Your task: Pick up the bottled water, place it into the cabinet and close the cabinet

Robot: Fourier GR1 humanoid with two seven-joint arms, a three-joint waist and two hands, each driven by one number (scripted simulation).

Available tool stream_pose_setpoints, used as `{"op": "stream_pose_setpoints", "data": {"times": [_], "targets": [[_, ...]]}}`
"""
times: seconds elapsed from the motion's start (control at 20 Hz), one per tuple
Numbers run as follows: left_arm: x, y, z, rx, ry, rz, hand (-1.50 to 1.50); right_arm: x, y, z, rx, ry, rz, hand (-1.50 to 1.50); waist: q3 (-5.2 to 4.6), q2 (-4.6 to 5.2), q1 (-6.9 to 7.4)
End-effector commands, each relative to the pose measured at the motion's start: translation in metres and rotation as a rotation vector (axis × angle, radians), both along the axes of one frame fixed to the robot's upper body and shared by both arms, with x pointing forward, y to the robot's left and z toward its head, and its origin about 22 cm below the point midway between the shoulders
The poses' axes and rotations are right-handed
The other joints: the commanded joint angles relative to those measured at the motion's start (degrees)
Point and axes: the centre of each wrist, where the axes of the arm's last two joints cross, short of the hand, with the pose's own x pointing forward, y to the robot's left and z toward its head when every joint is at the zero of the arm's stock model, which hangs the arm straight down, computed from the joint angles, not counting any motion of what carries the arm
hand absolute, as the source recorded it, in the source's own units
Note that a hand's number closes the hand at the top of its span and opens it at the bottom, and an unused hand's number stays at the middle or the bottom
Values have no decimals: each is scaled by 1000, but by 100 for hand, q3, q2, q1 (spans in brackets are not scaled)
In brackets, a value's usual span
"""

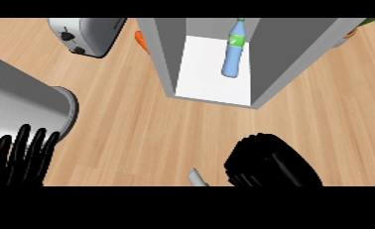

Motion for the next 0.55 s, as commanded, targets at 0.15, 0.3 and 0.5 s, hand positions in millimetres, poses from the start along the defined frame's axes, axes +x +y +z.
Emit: {"op": "stream_pose_setpoints", "data": {"times": [0.15, 0.3, 0.5], "targets": [[-1, 4, -4, -17, 12, -7, -150, 77, 32, 19, 25, 84, -183, 150, 22, -44, 97], [-2, 3, -7, -10, 11, -26, -150, 112, 47, 21, 12, 106, -218, 150, 34, -49, 52], [4, 6, -9, -12, 19, 1, -150, 148, 73, 46, 21, 127, -235, 150, 40, -66, -50]]}}
